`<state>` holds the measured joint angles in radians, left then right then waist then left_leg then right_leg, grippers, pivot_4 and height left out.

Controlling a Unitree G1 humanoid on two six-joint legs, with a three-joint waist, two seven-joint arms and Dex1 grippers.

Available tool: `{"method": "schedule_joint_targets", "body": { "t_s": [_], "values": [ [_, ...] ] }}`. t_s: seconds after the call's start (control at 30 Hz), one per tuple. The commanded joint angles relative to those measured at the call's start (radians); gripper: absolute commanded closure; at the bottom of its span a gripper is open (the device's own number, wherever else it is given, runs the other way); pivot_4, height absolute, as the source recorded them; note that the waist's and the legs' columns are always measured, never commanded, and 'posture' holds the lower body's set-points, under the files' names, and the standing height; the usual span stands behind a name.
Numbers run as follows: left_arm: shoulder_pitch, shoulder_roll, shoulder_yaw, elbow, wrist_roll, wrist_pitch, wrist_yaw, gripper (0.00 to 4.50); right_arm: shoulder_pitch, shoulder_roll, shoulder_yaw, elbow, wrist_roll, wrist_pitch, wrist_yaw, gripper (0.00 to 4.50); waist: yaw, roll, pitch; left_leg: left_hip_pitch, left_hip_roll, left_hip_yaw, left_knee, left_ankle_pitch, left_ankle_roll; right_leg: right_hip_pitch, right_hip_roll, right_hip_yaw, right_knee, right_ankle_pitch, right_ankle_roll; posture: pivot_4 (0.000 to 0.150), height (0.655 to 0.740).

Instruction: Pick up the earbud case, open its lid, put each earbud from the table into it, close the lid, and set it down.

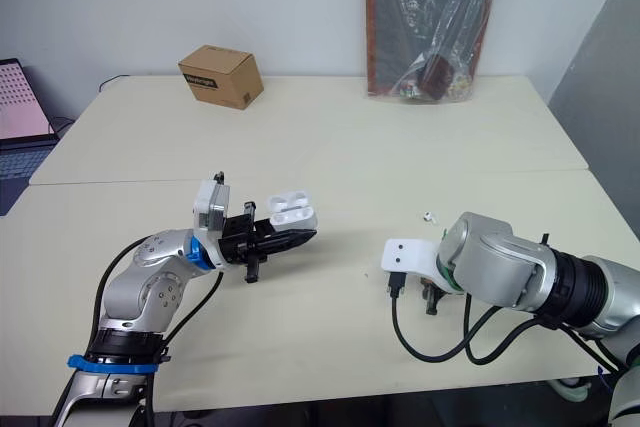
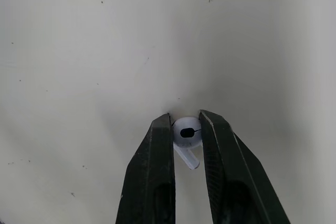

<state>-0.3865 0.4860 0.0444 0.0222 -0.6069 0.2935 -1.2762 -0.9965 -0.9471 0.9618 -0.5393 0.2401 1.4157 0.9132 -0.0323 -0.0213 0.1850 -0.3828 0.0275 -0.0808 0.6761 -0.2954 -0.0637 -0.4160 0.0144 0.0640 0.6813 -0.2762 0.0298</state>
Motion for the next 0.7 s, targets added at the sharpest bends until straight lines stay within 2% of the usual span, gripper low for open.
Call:
{"method": "schedule_joint_targets", "body": {
  "t_s": [0.03, 0.1, 0.27, 0.4, 0.53, 0.7],
  "values": [
    [0.001, -0.001, 0.016, -0.035, -0.01, -0.022, 0.007, 3.73, 0.029, -0.043, -0.103, -0.051, -0.006, -0.064, -0.016, 4.16, 0.0, 0.0, 0.0, 0.0, 0.0, 0.0, 0.0, 0.0, 0.0, 0.0, 0.0, 0.0, 0.0, 0.0, 0.0, 0.15, 0.74],
    [0.004, -0.002, 0.019, -0.035, -0.008, -0.028, 0.011, 3.73, 0.079, -0.039, -0.183, -0.063, 0.002, -0.108, -0.034, 4.16, 0.001, 0.0, 0.0, 0.0, 0.0, 0.0, 0.0, 0.0, 0.0, 0.0, 0.0, 0.0, 0.0, 0.0, 0.0, 0.15, 0.74],
    [-0.007, -0.018, 0.028, -0.001, 0.007, -0.07, 0.032, 3.73, 0.288, 0.065, -0.485, -0.109, 0.087, -0.23, -0.079, 4.16, 0.002, 0.0, 0.0, -0.001, 0.0, 0.0, -0.001, 0.0, 0.0, 0.0, 0.0, 0.0, 0.0, 0.0, 0.0, 0.15, 0.74],
    [-0.037, -0.031, 0.029, 0.059, 0.026, -0.117, 0.039, 3.73, 0.417, 0.212, -0.668, -0.12, 0.188, -0.198, -0.115, 4.16, 0.003, 0.0, 0.0, 0.0, 0.0, 0.0, 0.0, 0.0, 0.0, 0.001, 0.0, 0.0, 0.0, 0.0, 0.001, 0.15, 0.74],
    [-0.058, -0.035, 0.023, 0.093, 0.034, -0.134, 0.033, 3.73, 0.525, 0.413, -0.863, -0.13, 0.307, -0.246, -0.168, 4.16, 0.002, 0.0, 0.0, 0.001, 0.0, 0.0, 0.0, 0.0, 0.0, 0.002, 0.001, 0.0, 0.0, 0.001, 0.001, 0.15, 0.74],
    [-0.093, -0.051, 0.015, 0.134, 0.056, -0.164, 0.041, 3.73, 0.522, 0.619, -1.001, -0.117, 0.442, -0.217, -0.269, 4.16, 0.001, 0.0, 0.0, 0.001, 0.0, 0.0, 0.0, 0.0, 0.0, 0.002, 0.001, 0.001, 0.0, 0.001, 0.001, 0.15, 0.74]
  ]
}}
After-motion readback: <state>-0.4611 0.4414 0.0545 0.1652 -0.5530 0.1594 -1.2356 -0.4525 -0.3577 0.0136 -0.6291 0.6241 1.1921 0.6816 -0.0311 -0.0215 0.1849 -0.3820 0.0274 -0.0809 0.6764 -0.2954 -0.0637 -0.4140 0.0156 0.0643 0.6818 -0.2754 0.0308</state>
